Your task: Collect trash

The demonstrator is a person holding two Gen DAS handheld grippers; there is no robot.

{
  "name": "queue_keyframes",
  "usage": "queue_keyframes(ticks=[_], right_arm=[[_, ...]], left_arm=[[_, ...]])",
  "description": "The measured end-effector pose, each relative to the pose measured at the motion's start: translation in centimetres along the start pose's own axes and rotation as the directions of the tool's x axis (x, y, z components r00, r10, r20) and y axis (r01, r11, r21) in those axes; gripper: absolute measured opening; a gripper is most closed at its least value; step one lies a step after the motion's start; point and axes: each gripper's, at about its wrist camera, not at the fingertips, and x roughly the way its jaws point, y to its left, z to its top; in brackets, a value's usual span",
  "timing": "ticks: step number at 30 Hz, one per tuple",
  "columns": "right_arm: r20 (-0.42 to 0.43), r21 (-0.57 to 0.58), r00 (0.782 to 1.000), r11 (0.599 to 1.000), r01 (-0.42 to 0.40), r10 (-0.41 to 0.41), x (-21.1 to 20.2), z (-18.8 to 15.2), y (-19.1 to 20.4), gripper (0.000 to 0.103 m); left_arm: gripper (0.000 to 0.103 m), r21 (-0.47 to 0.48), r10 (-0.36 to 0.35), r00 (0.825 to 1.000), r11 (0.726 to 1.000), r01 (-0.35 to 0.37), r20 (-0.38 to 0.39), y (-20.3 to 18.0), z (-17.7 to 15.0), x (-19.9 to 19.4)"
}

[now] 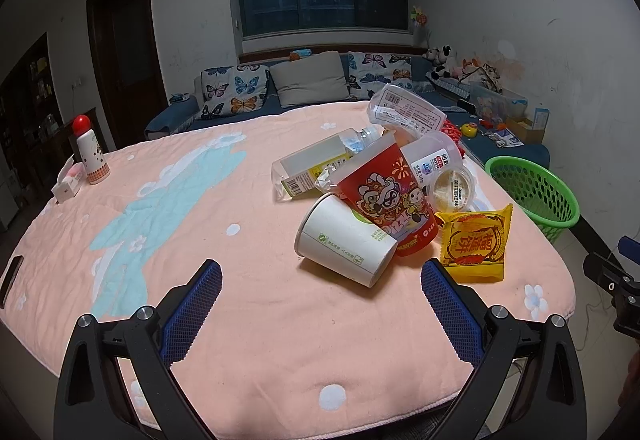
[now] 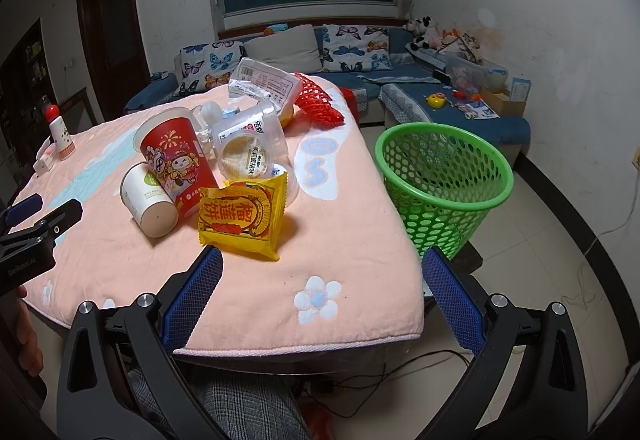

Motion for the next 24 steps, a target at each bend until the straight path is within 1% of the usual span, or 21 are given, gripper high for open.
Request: queue_keyframes(ticks=[4, 24], right_arm=[[-0.003, -0.005, 1.000, 1.000, 0.000, 0.000, 1.0, -0.1, 0.3, 0.099], [-0.015, -0.008, 1.000, 1.000, -0.007, 0.007, 1.1, 0.1, 0.4, 0.099]], left_arm=[[0.097, -0.002, 0.001, 1.000, 1.000, -0.001, -0.002, 0.1, 0.1, 0.2], [0.097, -0.003, 0.005, 1.000, 1.000, -0.005, -0.015, 0.1, 0.0, 1.0]])
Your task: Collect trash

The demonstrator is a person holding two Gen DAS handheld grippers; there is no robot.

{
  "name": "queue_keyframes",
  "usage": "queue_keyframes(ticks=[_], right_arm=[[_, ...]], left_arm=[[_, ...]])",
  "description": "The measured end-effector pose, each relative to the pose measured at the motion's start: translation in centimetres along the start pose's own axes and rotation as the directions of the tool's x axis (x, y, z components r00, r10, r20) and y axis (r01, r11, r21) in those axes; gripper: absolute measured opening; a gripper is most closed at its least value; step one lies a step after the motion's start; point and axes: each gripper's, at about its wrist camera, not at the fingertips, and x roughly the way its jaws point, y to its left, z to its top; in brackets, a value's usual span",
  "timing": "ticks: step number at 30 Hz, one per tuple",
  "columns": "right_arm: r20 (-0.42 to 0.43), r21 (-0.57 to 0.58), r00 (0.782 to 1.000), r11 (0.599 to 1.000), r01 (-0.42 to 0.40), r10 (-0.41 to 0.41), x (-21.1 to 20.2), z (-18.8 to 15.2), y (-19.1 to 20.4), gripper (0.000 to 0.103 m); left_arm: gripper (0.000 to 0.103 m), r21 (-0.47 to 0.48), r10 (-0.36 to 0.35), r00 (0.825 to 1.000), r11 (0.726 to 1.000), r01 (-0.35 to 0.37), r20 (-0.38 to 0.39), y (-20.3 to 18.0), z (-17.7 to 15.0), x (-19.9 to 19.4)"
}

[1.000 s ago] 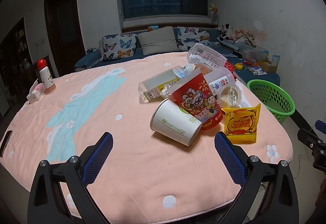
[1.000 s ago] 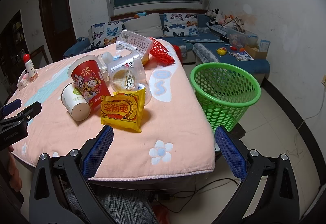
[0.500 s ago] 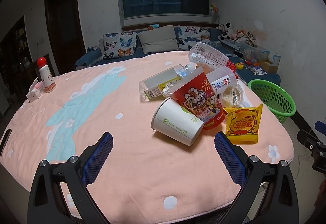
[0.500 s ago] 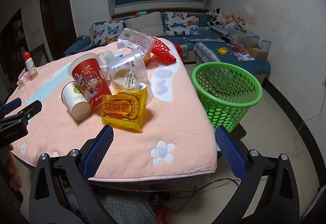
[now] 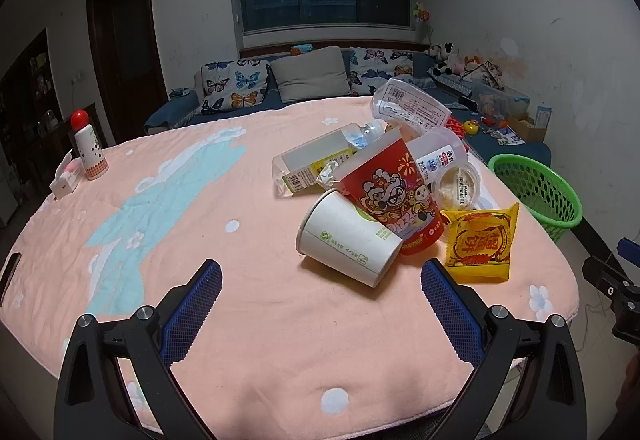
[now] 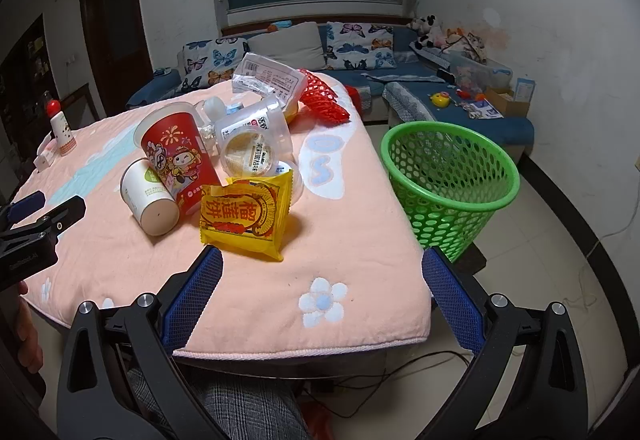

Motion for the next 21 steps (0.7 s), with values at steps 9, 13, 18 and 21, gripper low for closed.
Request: queue_keyframes(ticks=[9, 13, 18, 21], right_arm=[[-0.009, -0.009, 1.000, 1.000, -0.011, 0.011, 0.6, 0.2, 0.3, 0.099], [-0.018, -0.018, 1.000, 1.000, -0.017, 0.017, 1.1, 0.3, 0.5, 0.099], [-0.024, -0.033, 0.999, 0.999, -0.031, 0.030, 1.6, 0.6, 0.8, 0.099], [-0.032, -0.045, 0.999, 0.998, -0.042, 0.040, 2.0, 0.7, 1.1, 0.099]], left_arm=[[0.097, -0.003, -0.001, 1.000, 1.000, 0.001, -0.008, 0.1, 0.2, 0.5], [0.097, -0.004, 0.002, 1.000, 1.000, -0.002, -0.011, 0.2, 0.3, 0.8], [0.097, -0.008, 0.005, 1.000, 1.000, -0.005, -0.016, 0.6, 0.5, 1.3], [0.097, -0.016, 0.006, 1.000, 1.000, -0.006, -0.019, 1.0, 0.8, 1.6]])
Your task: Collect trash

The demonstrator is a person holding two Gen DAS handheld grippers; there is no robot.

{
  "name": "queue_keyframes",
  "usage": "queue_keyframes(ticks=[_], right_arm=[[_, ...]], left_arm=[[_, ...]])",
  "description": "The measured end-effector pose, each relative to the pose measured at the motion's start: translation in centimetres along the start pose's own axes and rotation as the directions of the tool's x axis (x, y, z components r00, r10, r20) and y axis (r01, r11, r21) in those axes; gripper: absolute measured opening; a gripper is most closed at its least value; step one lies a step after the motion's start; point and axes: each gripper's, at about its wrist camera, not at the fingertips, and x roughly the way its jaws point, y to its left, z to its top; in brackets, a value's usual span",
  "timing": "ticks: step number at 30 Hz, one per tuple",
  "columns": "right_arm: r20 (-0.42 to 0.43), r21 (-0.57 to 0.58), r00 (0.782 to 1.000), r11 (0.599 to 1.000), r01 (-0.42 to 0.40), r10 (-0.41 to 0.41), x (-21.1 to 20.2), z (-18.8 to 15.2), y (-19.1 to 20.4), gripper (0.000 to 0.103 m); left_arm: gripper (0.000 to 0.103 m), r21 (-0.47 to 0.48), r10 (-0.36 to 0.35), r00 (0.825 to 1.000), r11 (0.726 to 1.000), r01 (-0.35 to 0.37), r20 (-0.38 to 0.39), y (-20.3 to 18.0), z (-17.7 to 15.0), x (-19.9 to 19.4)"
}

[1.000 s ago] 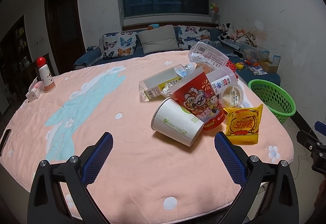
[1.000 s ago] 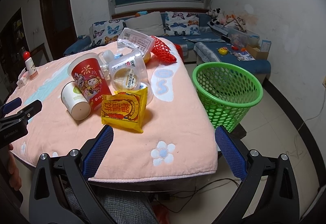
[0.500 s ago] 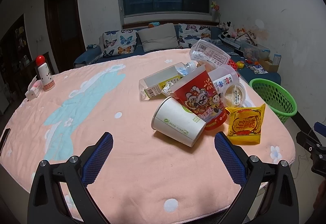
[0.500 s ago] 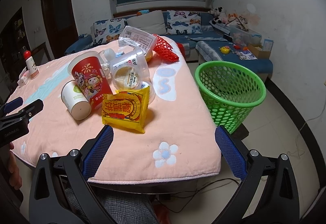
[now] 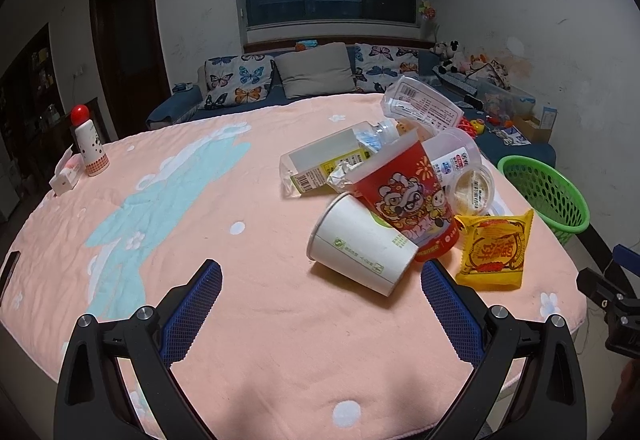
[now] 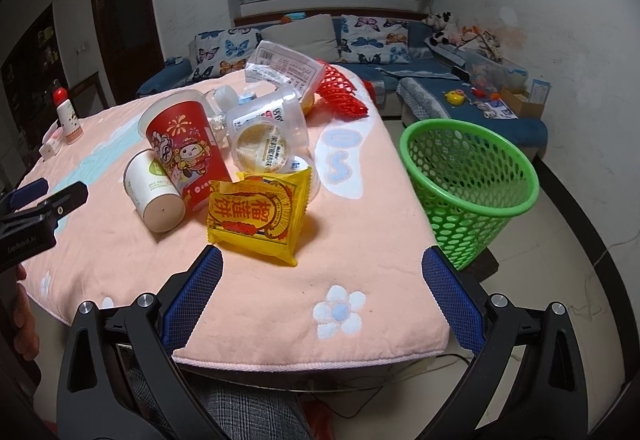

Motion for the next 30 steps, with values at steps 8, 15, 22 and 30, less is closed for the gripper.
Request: queue_keyframes(ticks=[8, 15, 22, 30], right_arm=[[-0.027, -0.035, 0.998, 0.998, -0.051, 0.050, 2.0, 0.9, 0.7, 0.098], [-0.054, -0.051, 0.996, 0.995, -0.080, 0.077, 4.6, 1.9, 1.0, 0.094], [-0.102, -0.020, 0.987, 0.992, -0.128, 0.125, 7.5, 2.4, 0.7, 0.086], [-0.133, 0.014, 0.973, 0.982, -0.186, 0.186, 9.8, 2.6, 0.6, 0.072]], left_arm=[[0.097, -0.010, 0.007, 1.000, 1.000, -0.007, -0.007, 1.2, 0.5, 0.7], [0.097, -0.016, 0.000, 1.000, 1.000, -0.001, -0.020, 1.9, 0.8, 1.6], [0.097, -0.004, -0.026, 0.999, 1.000, 0.026, -0.019, 2.2, 1.2, 2.4], [0.097, 0.020, -0.105, 0.994, 0.994, 0.106, -0.024, 1.9, 2.2, 3.6]])
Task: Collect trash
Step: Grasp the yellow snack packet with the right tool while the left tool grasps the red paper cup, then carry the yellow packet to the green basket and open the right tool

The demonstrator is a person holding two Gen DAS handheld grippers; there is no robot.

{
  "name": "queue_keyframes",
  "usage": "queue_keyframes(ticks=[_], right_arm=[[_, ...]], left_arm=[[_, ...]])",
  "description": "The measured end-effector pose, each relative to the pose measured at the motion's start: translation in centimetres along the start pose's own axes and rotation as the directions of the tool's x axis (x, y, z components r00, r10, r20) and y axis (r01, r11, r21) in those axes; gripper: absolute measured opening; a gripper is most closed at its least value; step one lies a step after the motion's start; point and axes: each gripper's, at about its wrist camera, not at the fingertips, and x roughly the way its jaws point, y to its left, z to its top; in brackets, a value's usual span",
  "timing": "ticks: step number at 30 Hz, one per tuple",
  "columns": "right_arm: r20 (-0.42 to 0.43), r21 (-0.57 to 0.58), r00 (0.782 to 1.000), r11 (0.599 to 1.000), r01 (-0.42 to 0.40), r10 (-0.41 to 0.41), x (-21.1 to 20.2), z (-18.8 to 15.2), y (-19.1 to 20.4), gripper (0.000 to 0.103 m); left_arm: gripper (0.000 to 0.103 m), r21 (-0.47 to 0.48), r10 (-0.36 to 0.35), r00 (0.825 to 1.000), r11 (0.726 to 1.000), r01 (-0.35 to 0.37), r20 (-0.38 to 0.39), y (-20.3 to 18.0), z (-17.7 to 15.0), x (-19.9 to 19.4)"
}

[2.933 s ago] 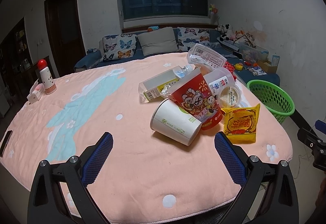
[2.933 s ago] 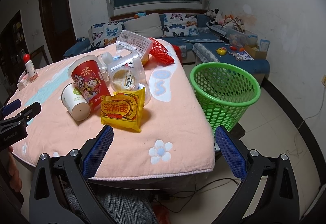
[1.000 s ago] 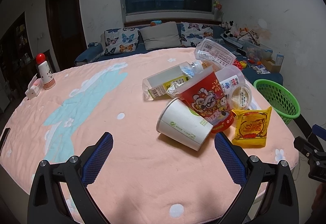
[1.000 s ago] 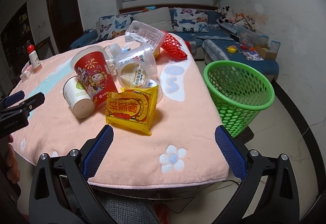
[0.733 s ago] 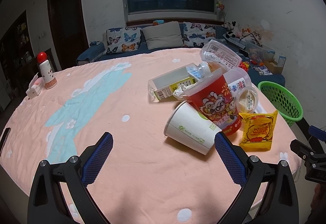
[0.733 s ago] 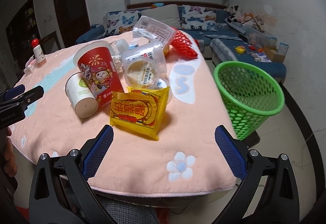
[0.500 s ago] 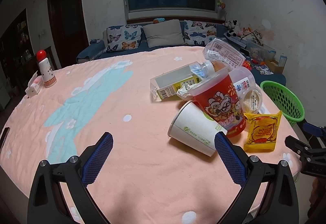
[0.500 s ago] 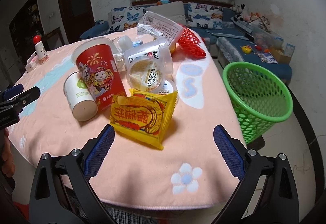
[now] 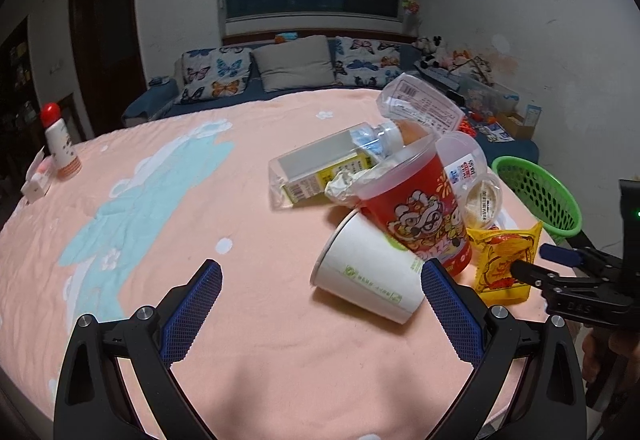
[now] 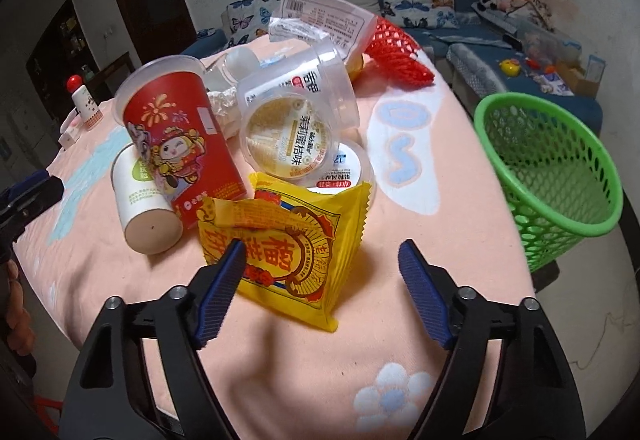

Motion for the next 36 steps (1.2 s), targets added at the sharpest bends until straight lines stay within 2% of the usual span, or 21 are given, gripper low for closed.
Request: queue_keyframes(ticks=[8, 12, 15, 19, 21, 23, 25, 28, 31, 32, 36], right_arm=[[0.009, 0.004, 0.999, 0.999, -0.042, 0.042, 0.1, 0.0, 0.3, 0.043], [0.019, 0.001, 0.999, 0.999, -0.044, 0.044, -0.3, -0.2, 0.3, 0.029], [0.028, 0.005, 0.999, 0.999, -0.045, 0.045, -0.6, -0.3, 0.1, 0.023], [0.043, -0.007, 0.998, 0.999, -0.047, 0.047, -1.8, -0.5, 0.2, 0.018], [0.055, -0.011, 0.998, 0.999, -0.041, 0.041, -2.4, -0.4, 0.2, 0.018], [0.064, -0.012, 0.997, 0.999, -0.034, 0.034, -2.9, -0.4, 0.1, 0.017], [0.071, -0.007, 0.997, 0.999, -0.035, 0.035, -3.5, -0.2, -0.2, 0.017], [0.082, -0.006, 0.996, 0.999, -0.031, 0.032, -4.1, 0.0, -0.6, 0.017], [0.094, -0.010, 0.995, 1.000, -0.024, 0.025, -4.7, 0.6, -1.0, 0.017], [0.097, -0.009, 0.995, 1.000, -0.022, 0.023, -4.9, 0.7, -1.1, 0.017], [0.102, 0.000, 0.995, 1.000, -0.019, 0.019, -5.5, 1.3, -1.9, 0.017]], left_arm=[[0.097, 0.088, -0.081, 0.997, 0.993, 0.079, 0.017, -0.8, 1.8, 0.9], [0.097, 0.165, -0.129, 0.991, 0.979, 0.121, 0.041, -1.9, 3.2, 1.3], [0.096, 0.236, -0.157, 0.987, 0.961, 0.144, 0.037, -2.9, 4.1, 2.2], [0.095, 0.292, -0.222, 0.975, 0.933, 0.212, 0.002, -3.7, 5.4, 3.3], [0.084, 0.309, -0.260, 0.965, 0.916, 0.256, -0.029, -4.0, 5.9, 4.1], [0.081, 0.327, -0.287, 0.956, 0.899, 0.289, -0.058, -4.4, 6.1, 4.7], [0.077, 0.356, -0.282, 0.956, 0.888, 0.291, -0.078, -4.9, 6.3, 5.6], [0.070, 0.387, -0.320, 0.938, 0.855, 0.346, -0.133, -5.5, 6.2, 6.3], [0.066, 0.408, -0.334, 0.927, 0.832, 0.376, -0.172, -6.0, 6.3, 7.0], [0.061, 0.410, -0.337, 0.923, 0.827, 0.384, -0.185, -6.1, 6.3, 7.4], [0.052, 0.405, -0.370, 0.897, 0.802, 0.440, -0.241, -6.1, 6.3, 8.4]])
